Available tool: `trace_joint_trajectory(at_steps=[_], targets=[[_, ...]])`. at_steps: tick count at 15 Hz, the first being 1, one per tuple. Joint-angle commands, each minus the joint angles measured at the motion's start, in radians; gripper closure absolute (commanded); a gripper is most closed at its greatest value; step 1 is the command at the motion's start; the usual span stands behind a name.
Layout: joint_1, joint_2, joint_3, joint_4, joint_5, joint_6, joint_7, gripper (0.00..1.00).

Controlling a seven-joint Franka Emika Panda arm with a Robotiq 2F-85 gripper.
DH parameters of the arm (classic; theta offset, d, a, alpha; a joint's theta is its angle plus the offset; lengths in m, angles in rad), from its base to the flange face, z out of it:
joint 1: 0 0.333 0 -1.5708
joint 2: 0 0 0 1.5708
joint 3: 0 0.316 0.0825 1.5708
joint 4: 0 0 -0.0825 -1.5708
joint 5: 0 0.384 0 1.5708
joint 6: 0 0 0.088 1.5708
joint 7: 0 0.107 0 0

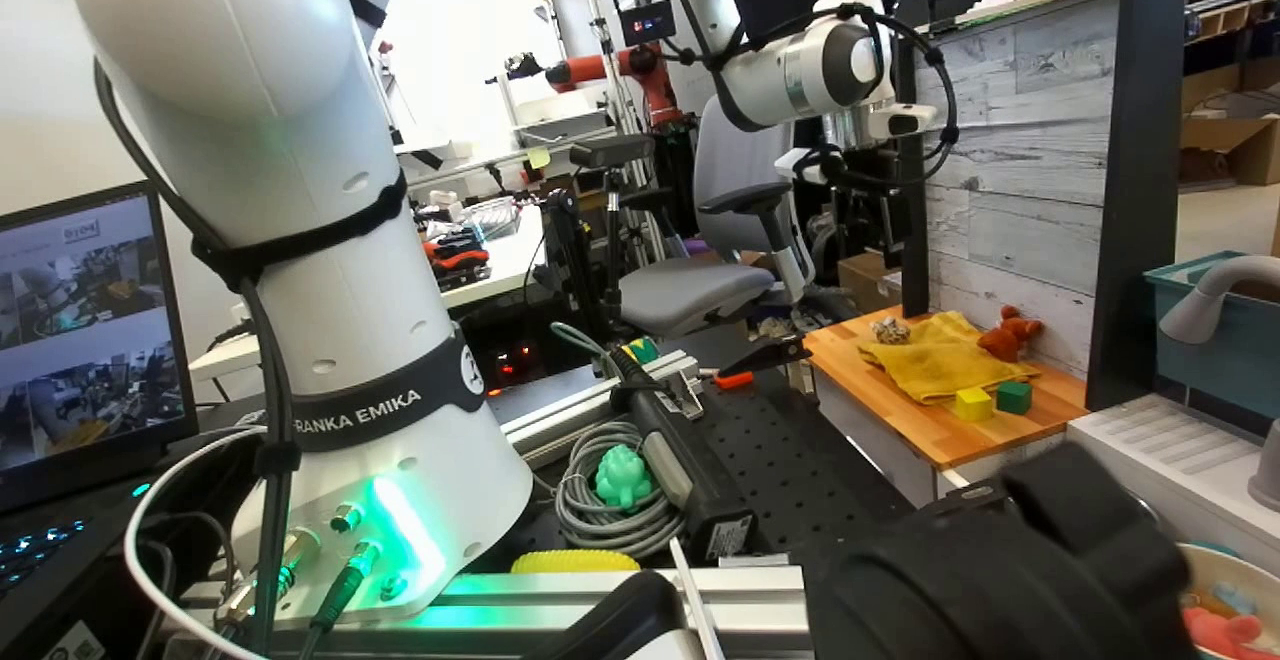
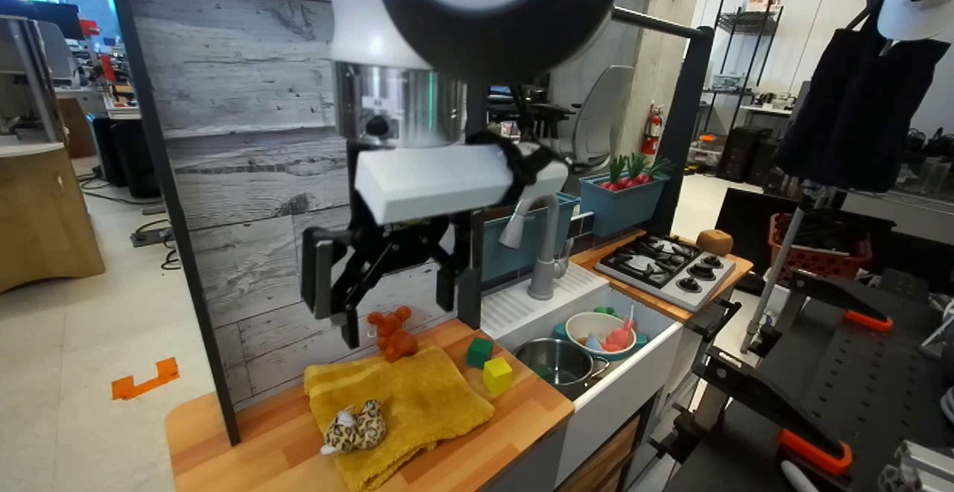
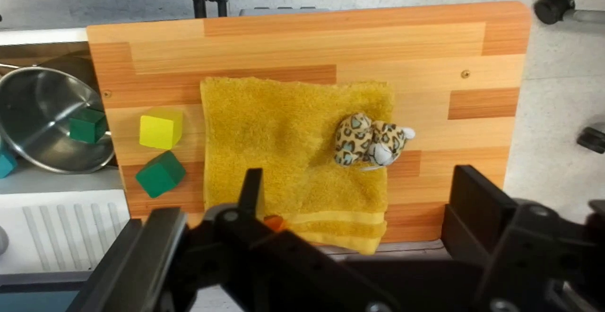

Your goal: Put the things on the counter inside the pot in the sink, wipe the counter with the towel, and then remove the things from the dish in the sink and put them on the stove

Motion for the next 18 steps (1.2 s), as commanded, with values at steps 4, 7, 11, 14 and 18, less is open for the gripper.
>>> trace_joint_trajectory(at_steps=[4, 7, 11, 14, 18], targets=[[0.123, 0.266, -0.097, 0.264, 0.006, 0.057, 0.120, 0.00], [0.130, 0.367, -0.100, 0.377, 0.028, 0.028, 0.133, 0.00], [0.133, 0.455, -0.099, 0.477, 0.046, 0.015, 0.133, 0.28], [0.127, 0.485, -0.103, 0.519, 0.059, 0.007, 0.134, 0.51], [0.094, 0.493, -0.093, 0.549, 0.102, -0.034, 0.126, 0.81]])
